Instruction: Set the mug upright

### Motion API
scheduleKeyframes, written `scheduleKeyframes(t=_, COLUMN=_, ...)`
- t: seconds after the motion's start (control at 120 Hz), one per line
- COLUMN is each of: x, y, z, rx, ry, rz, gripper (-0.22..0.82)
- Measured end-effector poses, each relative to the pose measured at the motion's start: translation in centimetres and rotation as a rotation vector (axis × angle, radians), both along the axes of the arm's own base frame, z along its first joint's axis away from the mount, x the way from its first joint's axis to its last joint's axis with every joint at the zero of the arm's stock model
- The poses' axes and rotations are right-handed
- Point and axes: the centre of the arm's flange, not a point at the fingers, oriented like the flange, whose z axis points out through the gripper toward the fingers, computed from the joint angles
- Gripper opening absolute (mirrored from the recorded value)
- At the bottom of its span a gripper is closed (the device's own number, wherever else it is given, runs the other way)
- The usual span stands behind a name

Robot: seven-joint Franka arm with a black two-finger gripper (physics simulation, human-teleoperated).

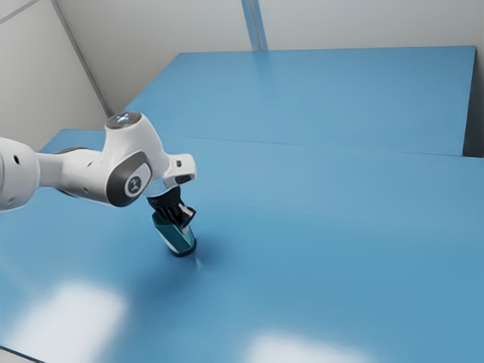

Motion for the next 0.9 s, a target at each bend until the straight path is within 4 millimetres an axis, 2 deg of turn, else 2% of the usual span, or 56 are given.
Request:
scheduleKeyframes(t=0.225, x=0.1, y=0.0, z=-0.8, rx=-0.002, ry=0.012, rz=0.02, gripper=-0.18)
scheduleKeyframes(t=0.308, x=0.1, y=-0.1, z=-0.9, rx=-0.004, ry=0.011, rz=0.027, gripper=-0.14)
scheduleKeyframes(t=0.367, x=0.1, y=-0.3, z=-0.9, rx=-0.006, ry=0.009, rz=0.029, gripper=-0.09)
scheduleKeyframes(t=0.525, x=0.1, y=-0.6, z=-0.3, rx=-0.009, ry=-0.005, rz=0.033, gripper=0.22)
scheduleKeyframes(t=0.617, x=0.1, y=-0.7, z=0.7, rx=-0.01, ry=-0.026, rz=0.036, gripper=0.34)
scheduleKeyframes(t=0.742, x=0.0, y=-0.6, z=2.4, rx=-0.012, ry=-0.058, rz=0.041, gripper=0.45)
scheduleKeyframes(t=0.9, x=-0.1, y=-0.5, z=4.0, rx=-0.013, ry=-0.071, rz=0.046, gripper=0.52)
